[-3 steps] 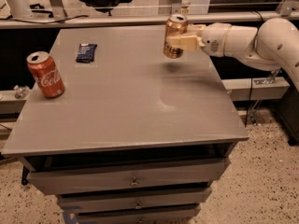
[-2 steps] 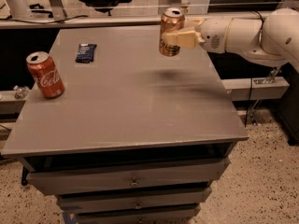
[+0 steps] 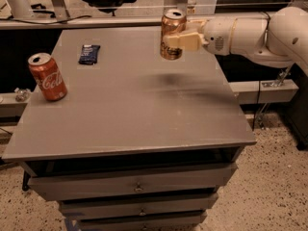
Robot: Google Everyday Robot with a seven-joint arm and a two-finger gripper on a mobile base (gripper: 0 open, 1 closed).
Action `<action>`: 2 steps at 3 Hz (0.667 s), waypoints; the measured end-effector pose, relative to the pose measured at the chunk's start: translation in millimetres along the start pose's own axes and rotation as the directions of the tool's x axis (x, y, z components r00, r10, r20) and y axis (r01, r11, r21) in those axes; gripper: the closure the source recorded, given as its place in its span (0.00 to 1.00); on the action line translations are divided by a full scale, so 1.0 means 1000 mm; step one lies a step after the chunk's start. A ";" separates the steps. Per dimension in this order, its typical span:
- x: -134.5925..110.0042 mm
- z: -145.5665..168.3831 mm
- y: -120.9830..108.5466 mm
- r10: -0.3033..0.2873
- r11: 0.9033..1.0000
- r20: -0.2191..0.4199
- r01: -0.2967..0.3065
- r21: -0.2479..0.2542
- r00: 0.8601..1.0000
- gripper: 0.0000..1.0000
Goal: Move orange can near coke can
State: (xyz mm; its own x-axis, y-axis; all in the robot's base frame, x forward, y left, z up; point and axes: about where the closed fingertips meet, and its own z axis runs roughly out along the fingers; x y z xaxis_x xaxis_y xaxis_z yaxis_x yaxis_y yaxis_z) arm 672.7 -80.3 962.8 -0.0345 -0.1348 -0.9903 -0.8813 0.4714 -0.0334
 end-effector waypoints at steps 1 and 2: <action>0.007 0.026 0.021 -0.003 0.999 0.030 0.004 -0.035 1.000 1.00; 0.010 0.079 0.058 0.000 0.995 0.054 0.006 -0.098 0.999 1.00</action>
Offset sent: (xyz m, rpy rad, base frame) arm -0.0224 0.1696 -0.0380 0.0763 -0.0148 0.1733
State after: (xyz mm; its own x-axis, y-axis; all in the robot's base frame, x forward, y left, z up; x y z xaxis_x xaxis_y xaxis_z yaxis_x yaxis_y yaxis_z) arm 658.5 14.6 940.3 -0.0086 -0.0877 -0.9961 -0.9236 0.3826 -0.0257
